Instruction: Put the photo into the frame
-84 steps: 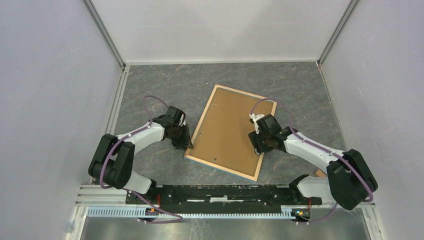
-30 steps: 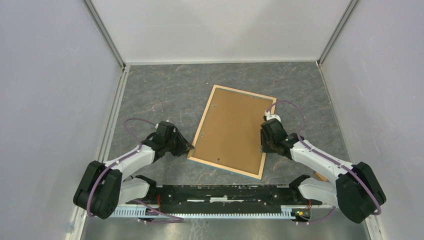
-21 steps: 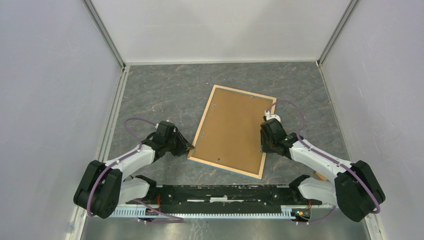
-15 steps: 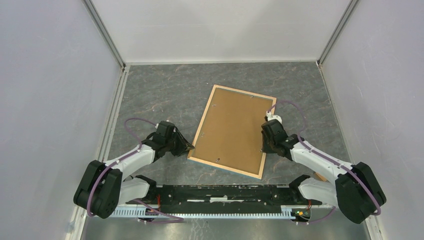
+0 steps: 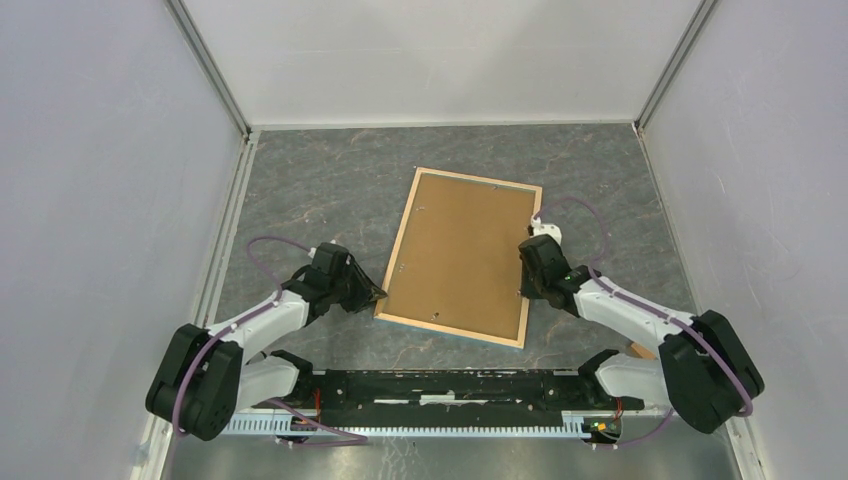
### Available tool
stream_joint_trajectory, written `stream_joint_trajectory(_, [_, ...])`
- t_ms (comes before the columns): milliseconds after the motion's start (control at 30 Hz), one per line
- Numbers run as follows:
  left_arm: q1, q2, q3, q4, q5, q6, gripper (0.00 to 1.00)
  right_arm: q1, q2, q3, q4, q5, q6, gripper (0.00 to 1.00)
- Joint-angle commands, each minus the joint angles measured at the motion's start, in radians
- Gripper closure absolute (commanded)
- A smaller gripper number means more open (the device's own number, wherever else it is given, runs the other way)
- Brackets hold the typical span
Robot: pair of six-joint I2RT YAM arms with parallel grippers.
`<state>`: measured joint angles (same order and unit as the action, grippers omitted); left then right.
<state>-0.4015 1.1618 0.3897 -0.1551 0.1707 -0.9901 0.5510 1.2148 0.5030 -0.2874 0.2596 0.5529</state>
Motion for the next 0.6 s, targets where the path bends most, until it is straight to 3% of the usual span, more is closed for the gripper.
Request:
stream_joint_trajectory(0, [-0.01,0.003,-0.055,-0.107,-0.027,-0.062,0.98,0.042,0.141,-0.047,-0.116,-0.107,-0.056,0.88])
stream_joint_trajectory(200, [-0.011,-0.006,-0.078,-0.091,0.045,-0.067,0.98,0.042,0.187,0.093,-0.142,-0.112,-0.172,0.79])
stream_joint_trajectory(400, [-0.011,-0.084,-0.091,-0.101,0.086,-0.076,0.98,-0.001,0.169,0.121,-0.12,-0.22,-0.163,0.53])
stream_joint_trajectory(567, [-0.01,-0.114,-0.108,-0.103,0.098,-0.092,0.98,-0.011,0.15,0.124,-0.131,-0.231,-0.148,0.51])
